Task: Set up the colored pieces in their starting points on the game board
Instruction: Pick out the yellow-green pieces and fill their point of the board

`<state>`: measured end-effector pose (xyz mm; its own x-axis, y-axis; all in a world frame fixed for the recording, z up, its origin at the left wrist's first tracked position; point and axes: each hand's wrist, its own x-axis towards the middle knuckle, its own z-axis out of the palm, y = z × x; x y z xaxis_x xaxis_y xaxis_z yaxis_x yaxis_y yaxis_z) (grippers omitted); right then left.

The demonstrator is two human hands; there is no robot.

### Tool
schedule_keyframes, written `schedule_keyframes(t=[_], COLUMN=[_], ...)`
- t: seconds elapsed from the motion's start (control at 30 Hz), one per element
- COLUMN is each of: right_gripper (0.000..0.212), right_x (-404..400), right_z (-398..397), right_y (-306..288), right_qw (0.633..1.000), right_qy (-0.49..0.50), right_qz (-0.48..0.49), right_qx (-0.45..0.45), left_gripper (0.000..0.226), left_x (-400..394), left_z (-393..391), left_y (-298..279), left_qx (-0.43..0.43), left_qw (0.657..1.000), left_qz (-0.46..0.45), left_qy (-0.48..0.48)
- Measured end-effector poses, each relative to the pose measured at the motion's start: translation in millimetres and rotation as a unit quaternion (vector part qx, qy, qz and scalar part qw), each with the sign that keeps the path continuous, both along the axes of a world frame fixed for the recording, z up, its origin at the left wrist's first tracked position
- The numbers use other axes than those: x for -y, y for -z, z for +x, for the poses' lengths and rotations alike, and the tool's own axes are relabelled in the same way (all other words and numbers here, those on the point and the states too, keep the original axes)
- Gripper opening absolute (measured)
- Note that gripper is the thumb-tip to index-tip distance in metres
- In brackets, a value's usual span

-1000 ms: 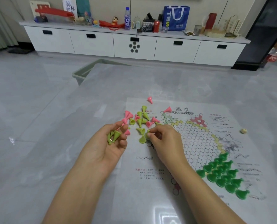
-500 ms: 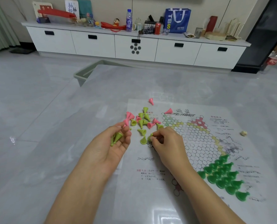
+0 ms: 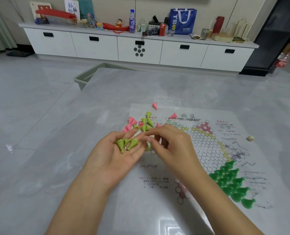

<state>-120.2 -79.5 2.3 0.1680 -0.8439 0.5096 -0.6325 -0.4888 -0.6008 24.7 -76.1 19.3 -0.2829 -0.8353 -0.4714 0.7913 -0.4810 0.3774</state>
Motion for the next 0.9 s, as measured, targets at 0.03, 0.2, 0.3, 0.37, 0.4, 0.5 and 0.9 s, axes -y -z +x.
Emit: schedule_keyframes(t=[0.03,0.2,0.3,0.37,0.4,0.5,0.9], right_gripper=[0.014,0.021,0.025,0.019,0.014,0.009,0.009], right_x=[-1.1,-2.3,0.3,0.0,-0.8,-1.3,-2.6], right_z=[1.2,3.0,2.4,0.9,-0.5,-8.8,-9.8], right_y=[-1.7,8.3,8.4,4.1,2.0,-0.5,27.5], right_qw=[0.999,0.989,0.991,0.996,0.998,0.995,0.979], right_qy=[-0.037,-0.064,-0.049,-0.037,-0.024,0.039,0.115], right_qz=[-0.022,-0.05,-0.025,-0.011,0.001,0.075,0.148], right_qx=[-0.026,-0.126,-0.121,-0.085,-0.052,0.06,-0.082], left_gripper=[0.034,0.037,0.029,0.02,0.016,0.011,0.014], left_x=[-0.4,-0.2,-0.8,-1.1,-0.6,3.9,3.6], left_z=[-0.5,-3.0,-7.0,-9.4,-9.9,-7.2,-8.4], left_y=[0.7,6.5,7.6,6.5,5.8,8.5,5.2], left_qx=[-0.007,0.024,0.029,0.021,0.023,0.09,0.147], left_qw=[1.0,0.996,0.994,0.995,0.997,0.996,0.987], left_qz=[-0.012,-0.032,-0.032,-0.029,-0.022,0.017,0.017], left_qy=[0.013,0.077,0.097,0.09,0.075,-0.001,-0.058])
